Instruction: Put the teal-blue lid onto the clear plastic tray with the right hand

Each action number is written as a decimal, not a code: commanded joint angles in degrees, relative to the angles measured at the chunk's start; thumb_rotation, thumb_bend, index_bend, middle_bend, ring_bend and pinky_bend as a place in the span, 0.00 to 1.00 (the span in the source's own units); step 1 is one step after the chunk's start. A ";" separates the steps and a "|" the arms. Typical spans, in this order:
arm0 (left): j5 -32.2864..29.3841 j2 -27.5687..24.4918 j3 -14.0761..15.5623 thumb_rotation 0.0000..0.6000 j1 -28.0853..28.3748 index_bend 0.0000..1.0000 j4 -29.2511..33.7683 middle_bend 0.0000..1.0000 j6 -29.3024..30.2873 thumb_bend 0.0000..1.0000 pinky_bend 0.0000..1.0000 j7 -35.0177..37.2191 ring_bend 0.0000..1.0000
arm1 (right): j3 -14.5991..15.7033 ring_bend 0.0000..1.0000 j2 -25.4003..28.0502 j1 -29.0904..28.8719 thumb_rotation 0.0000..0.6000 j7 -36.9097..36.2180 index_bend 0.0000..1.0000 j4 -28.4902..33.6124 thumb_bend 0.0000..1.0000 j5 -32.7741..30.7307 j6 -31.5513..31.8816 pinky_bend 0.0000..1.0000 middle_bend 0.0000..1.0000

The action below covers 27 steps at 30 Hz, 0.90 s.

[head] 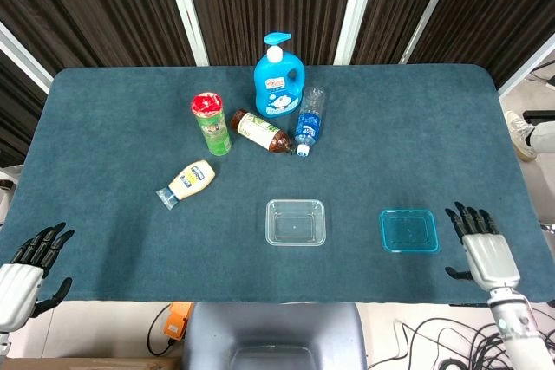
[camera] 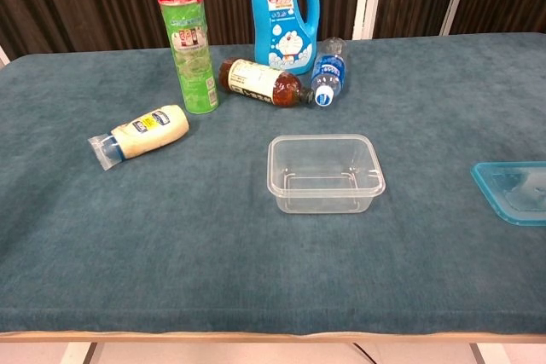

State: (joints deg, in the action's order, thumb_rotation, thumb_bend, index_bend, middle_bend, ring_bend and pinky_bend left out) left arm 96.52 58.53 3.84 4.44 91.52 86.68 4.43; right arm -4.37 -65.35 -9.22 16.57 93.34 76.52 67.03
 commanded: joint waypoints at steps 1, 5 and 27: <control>0.05 0.00 0.02 1.00 -0.07 0.00 0.05 0.00 0.14 0.40 0.16 -0.09 0.00 | -2.17 0.00 2.26 -5.64 1.00 0.77 0.03 -0.73 0.27 -6.34 -8.76 0.08 0.00; 0.18 0.17 0.12 1.00 0.04 0.00 0.14 0.00 -0.12 0.40 0.16 -0.53 0.00 | -2.99 0.00 1.60 -10.48 1.00 2.49 0.07 -4.01 0.27 -11.86 -16.69 0.08 0.00; -0.06 0.43 0.06 1.00 0.34 0.00 0.07 0.00 -0.57 0.40 0.16 -1.01 0.00 | 1.00 0.00 -2.74 -19.08 1.00 5.82 0.13 -8.32 0.28 -17.99 -24.94 0.08 0.02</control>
State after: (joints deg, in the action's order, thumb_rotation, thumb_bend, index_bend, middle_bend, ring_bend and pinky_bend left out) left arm 96.47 58.95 3.90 4.77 91.58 86.13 3.45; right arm -3.58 -67.85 -27.99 22.12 85.15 58.88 42.29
